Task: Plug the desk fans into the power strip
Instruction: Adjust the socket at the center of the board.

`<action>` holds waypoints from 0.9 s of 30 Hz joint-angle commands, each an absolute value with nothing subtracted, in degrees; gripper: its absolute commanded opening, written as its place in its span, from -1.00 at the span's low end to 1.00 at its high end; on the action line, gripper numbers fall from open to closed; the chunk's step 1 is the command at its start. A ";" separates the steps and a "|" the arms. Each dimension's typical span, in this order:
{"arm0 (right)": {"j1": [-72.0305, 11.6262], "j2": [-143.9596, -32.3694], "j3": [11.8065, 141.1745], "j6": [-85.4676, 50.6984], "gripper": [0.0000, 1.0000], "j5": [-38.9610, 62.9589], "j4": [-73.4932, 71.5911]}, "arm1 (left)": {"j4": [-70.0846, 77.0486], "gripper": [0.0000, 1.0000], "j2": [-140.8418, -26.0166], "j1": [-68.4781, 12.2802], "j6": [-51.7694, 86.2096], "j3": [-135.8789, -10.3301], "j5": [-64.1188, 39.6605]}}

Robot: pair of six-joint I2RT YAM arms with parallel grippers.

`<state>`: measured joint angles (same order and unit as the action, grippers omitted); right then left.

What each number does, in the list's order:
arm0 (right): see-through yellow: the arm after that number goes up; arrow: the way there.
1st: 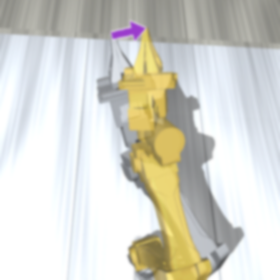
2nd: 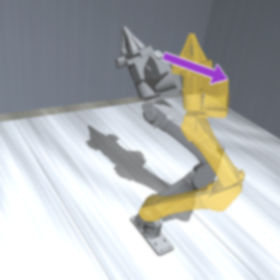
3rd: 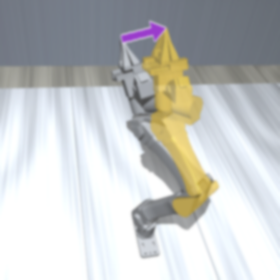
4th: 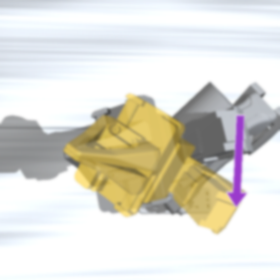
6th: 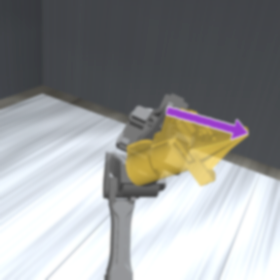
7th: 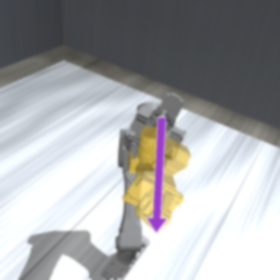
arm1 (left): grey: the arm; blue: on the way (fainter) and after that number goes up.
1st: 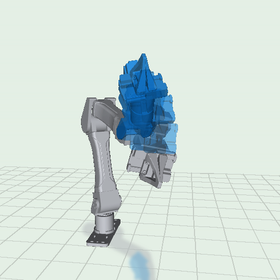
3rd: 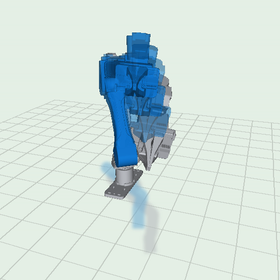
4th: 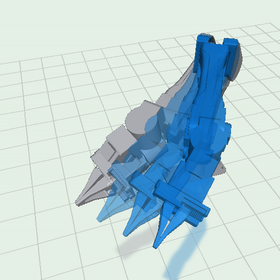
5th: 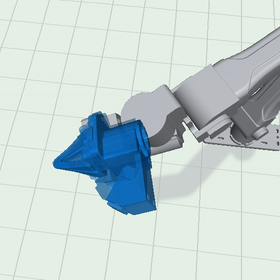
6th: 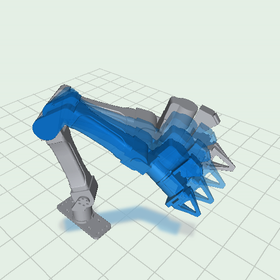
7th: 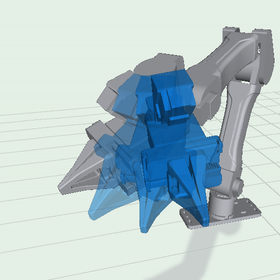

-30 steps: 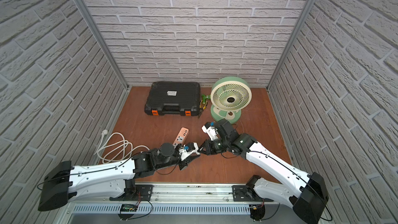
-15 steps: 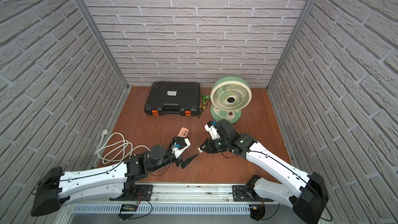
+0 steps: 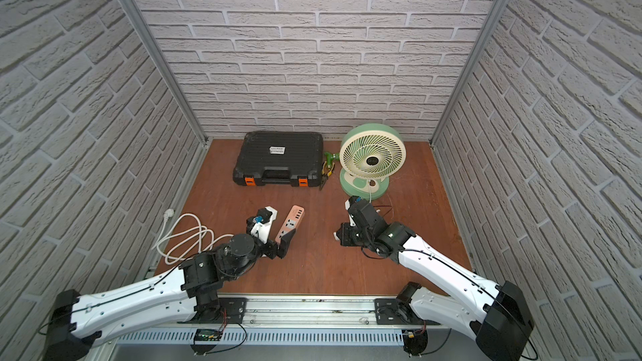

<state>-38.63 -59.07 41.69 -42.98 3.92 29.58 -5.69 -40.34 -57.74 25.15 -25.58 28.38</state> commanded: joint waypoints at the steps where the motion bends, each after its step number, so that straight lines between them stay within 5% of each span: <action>1: -38.94 -57.67 40.35 -45.29 -0.95 0.68 25.13 | -18.51 0.96 -38.58 -56.27 34.96 -28.13 31.56; 6: -39.02 -57.23 39.49 -45.79 -0.94 1.51 22.87 | -24.46 0.97 -41.94 -53.28 40.40 -28.68 27.74; 17: -39.46 -57.03 37.62 -46.45 -0.95 3.96 19.85 | -15.16 0.96 -70.51 -51.55 39.75 -37.94 18.24; 27: -39.55 -55.11 37.17 -45.97 -0.95 3.75 20.04 | -17.36 0.92 -76.96 -49.54 42.52 -41.11 20.04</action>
<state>-39.22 -55.90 37.69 -46.11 3.68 22.20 -17.15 -75.79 -50.35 40.82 -39.59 19.90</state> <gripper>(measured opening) 0.193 0.965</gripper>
